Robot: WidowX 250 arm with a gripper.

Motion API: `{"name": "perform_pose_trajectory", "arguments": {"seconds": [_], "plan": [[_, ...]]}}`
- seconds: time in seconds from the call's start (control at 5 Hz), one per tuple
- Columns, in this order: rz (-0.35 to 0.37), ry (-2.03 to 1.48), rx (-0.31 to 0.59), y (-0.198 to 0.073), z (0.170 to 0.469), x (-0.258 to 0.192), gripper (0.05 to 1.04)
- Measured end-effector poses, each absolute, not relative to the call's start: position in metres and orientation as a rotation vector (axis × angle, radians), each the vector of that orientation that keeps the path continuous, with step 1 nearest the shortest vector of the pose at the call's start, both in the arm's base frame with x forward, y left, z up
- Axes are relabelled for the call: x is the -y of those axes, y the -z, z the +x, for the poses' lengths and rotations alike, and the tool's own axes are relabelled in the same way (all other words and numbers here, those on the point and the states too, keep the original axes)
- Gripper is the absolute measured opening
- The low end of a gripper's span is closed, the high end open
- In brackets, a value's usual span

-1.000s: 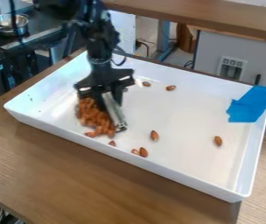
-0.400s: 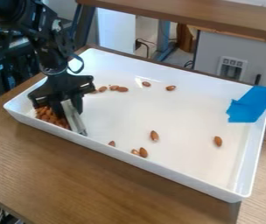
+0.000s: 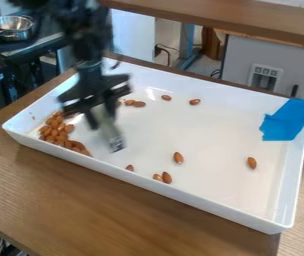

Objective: Sweep into pile

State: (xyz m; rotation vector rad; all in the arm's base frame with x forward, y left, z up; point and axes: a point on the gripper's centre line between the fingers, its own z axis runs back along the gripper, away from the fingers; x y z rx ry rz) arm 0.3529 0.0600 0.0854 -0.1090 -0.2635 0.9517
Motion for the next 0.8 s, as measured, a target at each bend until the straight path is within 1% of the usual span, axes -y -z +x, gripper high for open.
{"name": "perform_pose_trajectory", "arguments": {"seconds": [0.2,0.4,0.6,0.8], "plan": [[-0.152,-0.933,0.260,-0.112,0.371,-0.011,0.384],[-0.174,-0.920,0.267,-0.124,0.385,0.028,0.384],[-0.165,-0.819,0.281,-0.113,0.401,0.068,0.384],[-0.171,-0.705,0.315,-0.104,0.417,0.086,0.384]]}}
